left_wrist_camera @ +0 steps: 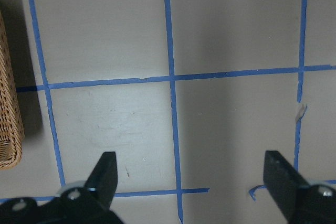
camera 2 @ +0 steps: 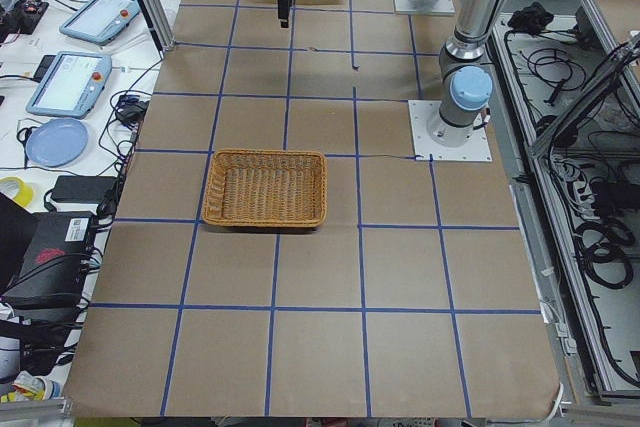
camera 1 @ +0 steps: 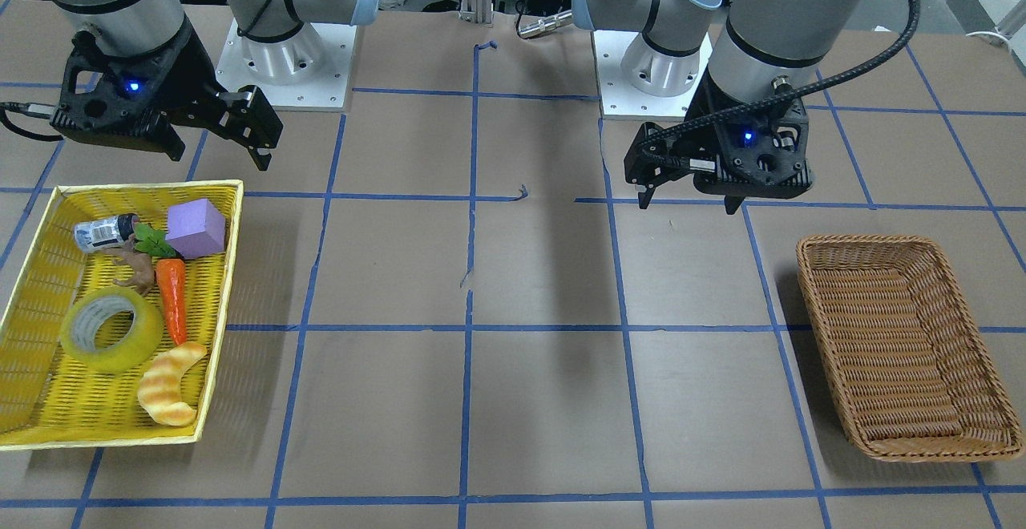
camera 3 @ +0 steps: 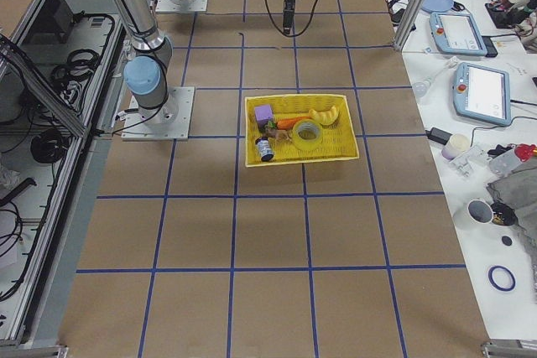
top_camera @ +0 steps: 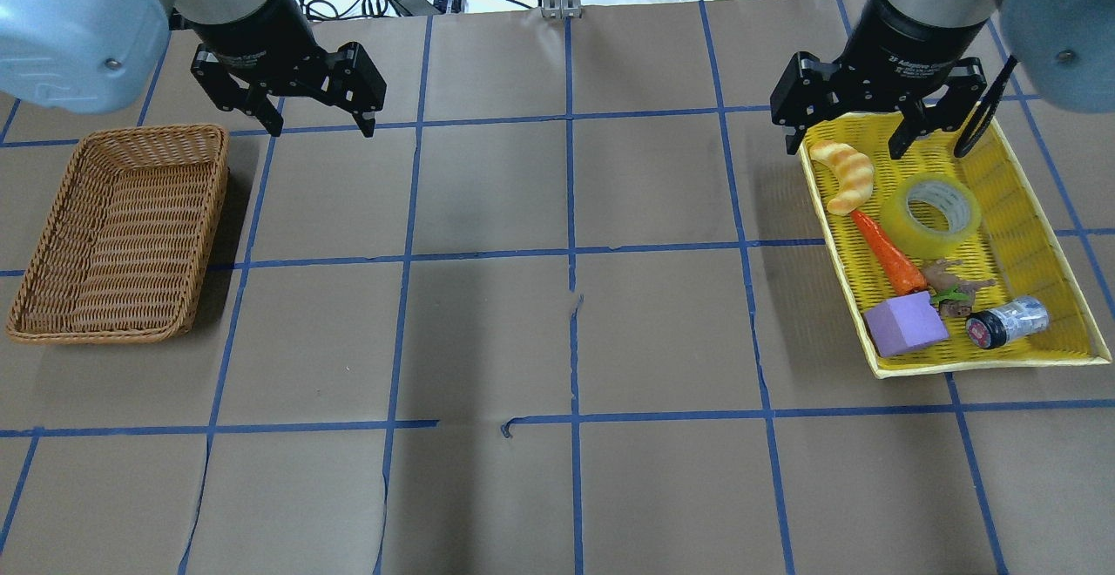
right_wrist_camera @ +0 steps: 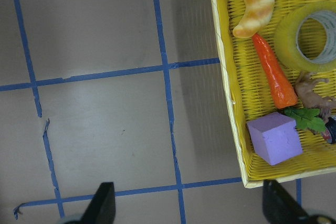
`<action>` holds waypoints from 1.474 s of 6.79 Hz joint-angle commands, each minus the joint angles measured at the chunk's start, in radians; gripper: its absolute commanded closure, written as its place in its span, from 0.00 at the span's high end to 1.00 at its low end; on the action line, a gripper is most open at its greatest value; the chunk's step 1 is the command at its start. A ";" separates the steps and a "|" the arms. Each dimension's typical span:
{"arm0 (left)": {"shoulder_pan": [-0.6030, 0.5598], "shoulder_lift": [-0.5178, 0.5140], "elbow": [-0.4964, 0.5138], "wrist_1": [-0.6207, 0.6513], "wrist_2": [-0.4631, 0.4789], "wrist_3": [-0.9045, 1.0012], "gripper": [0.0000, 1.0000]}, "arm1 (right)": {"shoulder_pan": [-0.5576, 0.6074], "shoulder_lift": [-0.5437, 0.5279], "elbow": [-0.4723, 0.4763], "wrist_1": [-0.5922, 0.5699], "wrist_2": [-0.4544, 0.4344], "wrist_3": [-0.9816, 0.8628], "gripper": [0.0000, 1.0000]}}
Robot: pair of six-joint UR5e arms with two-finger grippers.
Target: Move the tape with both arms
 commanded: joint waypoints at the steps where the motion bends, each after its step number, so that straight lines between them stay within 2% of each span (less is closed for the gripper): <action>1: 0.002 0.000 -0.001 -0.001 -0.002 0.000 1.00 | 0.001 0.001 0.000 0.000 -0.001 0.000 1.00; 10: 0.000 0.000 -0.002 -0.003 -0.003 0.000 1.00 | 0.001 -0.001 0.003 0.000 -0.015 0.000 1.00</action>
